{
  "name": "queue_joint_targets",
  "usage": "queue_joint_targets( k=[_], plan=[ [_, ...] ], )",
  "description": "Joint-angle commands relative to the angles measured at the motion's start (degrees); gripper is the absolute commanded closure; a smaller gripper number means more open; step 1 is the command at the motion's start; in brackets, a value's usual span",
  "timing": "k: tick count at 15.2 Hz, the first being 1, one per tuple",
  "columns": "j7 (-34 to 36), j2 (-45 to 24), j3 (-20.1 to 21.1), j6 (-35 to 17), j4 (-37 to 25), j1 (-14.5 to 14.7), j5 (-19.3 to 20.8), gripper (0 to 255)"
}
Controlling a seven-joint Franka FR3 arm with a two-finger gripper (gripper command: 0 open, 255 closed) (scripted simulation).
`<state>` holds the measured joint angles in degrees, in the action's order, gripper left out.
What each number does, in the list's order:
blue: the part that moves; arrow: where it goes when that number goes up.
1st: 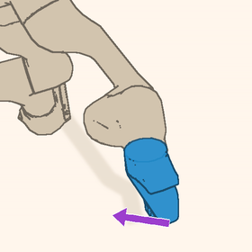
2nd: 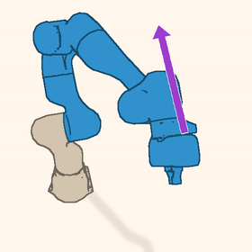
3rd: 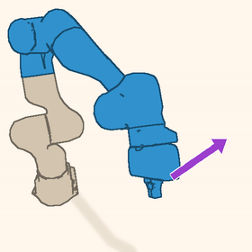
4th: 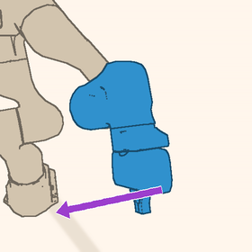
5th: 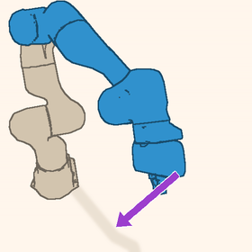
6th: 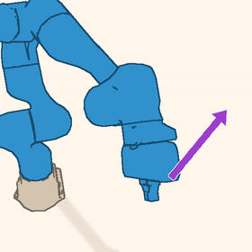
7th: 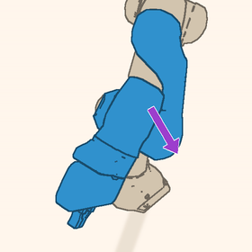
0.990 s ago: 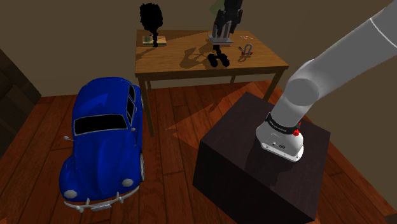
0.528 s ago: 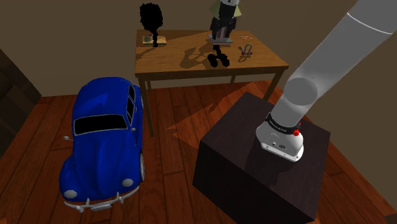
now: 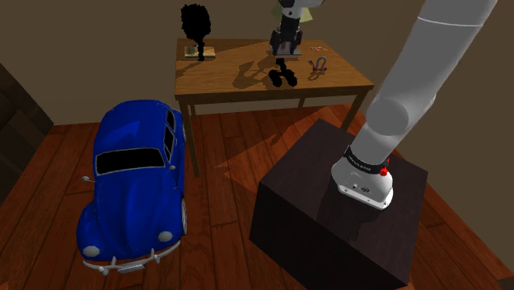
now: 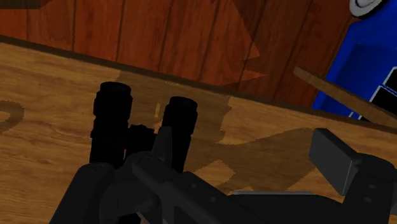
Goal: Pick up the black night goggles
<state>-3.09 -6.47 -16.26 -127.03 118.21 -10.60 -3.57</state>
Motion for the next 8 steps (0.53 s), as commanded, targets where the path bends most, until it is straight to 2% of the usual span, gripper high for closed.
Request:
queue_joint_targets(
  k=[1,8],
  plan=[
    [-0.35,-3.87,-0.62,-1.09,-2.72,-1.0,-1.28,0],
    [-0.87,-17.83,-1.52,-2.71,-14.7,-5.35,-6.03,0]
  ],
)
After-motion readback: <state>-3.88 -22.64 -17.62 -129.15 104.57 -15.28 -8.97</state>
